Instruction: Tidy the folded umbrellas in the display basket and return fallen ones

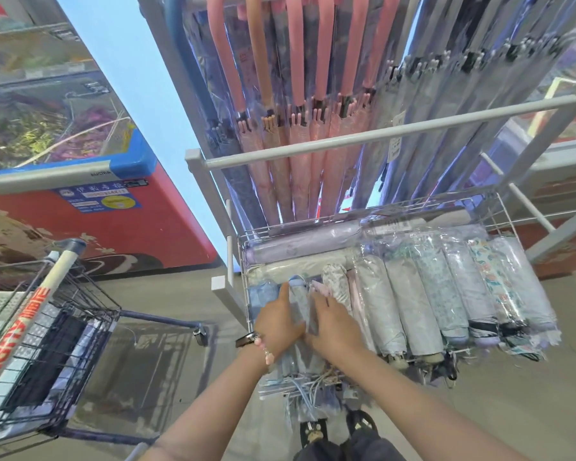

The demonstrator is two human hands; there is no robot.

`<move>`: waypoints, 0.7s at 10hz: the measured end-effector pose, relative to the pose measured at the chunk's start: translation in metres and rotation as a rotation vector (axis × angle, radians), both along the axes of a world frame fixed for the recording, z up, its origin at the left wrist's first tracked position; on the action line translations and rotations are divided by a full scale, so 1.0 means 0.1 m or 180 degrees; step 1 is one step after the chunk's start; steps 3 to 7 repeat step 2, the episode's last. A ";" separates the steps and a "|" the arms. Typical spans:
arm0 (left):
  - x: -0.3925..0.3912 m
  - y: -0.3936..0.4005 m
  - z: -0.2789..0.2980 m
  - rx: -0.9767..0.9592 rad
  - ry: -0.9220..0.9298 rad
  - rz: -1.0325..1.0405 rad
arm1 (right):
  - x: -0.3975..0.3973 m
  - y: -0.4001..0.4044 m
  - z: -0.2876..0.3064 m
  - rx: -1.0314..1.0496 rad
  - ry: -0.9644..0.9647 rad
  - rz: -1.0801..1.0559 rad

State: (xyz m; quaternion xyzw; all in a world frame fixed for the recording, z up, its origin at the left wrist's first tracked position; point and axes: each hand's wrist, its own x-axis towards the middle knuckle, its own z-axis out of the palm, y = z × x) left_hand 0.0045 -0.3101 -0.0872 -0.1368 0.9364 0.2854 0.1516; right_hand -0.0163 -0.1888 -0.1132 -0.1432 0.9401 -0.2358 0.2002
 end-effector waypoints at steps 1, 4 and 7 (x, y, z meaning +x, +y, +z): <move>0.03 -0.04 0.08 -0.0068 0.0237 -0.0006 | -0.01 0.13 0.15 -0.0502 -0.0046 -0.0242; 0.12 -0.05 0.15 0.0096 0.0503 0.0141 | 0.04 0.31 0.27 -0.1152 -0.0091 -0.0597; 0.12 -0.05 0.15 0.0096 0.0503 0.0141 | 0.04 0.31 0.27 -0.1152 -0.0091 -0.0597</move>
